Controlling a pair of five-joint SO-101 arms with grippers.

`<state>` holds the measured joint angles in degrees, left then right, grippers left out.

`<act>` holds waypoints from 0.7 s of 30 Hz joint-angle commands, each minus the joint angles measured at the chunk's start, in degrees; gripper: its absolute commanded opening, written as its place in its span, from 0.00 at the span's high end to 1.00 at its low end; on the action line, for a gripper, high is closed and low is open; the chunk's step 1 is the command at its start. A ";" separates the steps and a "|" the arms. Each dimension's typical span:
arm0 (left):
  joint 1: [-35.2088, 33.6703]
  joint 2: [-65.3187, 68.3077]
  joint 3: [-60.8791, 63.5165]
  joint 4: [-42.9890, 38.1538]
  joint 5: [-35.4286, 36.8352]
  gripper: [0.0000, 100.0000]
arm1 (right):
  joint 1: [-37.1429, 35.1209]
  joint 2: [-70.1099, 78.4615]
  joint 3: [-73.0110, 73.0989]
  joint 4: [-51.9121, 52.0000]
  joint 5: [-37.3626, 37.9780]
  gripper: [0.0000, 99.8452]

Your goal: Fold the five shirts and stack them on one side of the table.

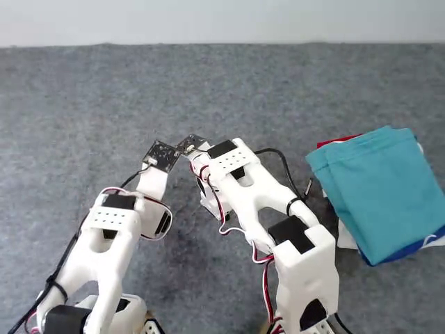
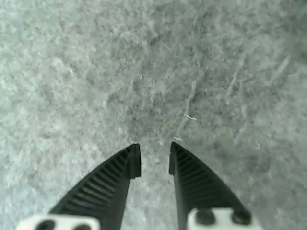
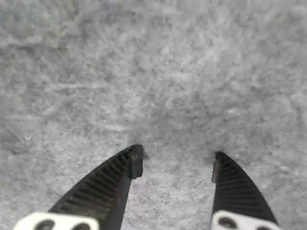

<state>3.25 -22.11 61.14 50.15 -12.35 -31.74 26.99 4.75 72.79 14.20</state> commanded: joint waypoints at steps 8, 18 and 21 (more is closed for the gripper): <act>0.62 -0.97 1.45 -2.99 -0.18 0.89 | -0.40 4.79 -0.44 -1.71 0.79 0.77; 0.26 -1.32 6.99 -4.31 -0.26 0.89 | 0.92 4.53 -0.44 -1.36 1.14 0.76; 0.35 -1.23 7.25 -2.99 -0.26 0.89 | 4.88 4.44 -1.93 2.24 0.79 0.76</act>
<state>3.25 -22.81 67.91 45.32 -12.26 -30.51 27.08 4.40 73.14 14.20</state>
